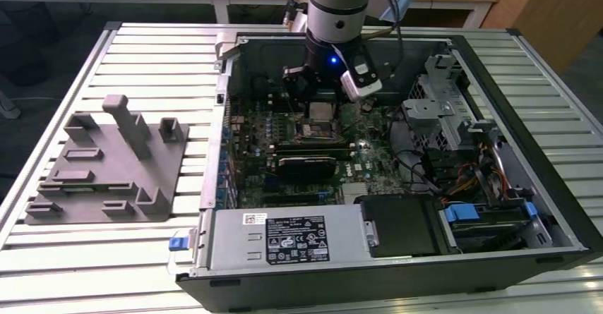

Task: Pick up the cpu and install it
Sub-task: 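Pick up the cpu and move it towards the insertion slot, then place the cpu into insertion slot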

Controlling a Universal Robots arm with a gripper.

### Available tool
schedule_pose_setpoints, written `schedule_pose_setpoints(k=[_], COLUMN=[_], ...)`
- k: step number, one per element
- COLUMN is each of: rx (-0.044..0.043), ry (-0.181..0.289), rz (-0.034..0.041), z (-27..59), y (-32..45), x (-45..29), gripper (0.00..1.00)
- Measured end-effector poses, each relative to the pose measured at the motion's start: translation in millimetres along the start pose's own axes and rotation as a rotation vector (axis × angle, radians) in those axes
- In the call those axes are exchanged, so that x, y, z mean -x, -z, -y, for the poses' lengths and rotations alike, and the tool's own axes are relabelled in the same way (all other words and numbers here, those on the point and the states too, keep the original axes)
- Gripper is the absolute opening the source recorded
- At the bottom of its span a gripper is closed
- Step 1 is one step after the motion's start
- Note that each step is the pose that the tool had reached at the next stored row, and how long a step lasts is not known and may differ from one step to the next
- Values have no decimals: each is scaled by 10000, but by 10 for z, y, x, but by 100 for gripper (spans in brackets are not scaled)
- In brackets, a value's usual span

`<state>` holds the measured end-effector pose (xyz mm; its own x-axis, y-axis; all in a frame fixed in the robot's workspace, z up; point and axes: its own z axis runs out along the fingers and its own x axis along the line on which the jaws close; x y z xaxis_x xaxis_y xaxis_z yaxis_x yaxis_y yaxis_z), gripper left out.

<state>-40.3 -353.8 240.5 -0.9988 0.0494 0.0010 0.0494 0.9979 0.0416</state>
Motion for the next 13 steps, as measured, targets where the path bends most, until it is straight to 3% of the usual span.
schedule_pose_setpoints(k=[13], rx=[2], ry=[1], rz=[1], z=[1], y=[-31], x=[0], gripper=[55])
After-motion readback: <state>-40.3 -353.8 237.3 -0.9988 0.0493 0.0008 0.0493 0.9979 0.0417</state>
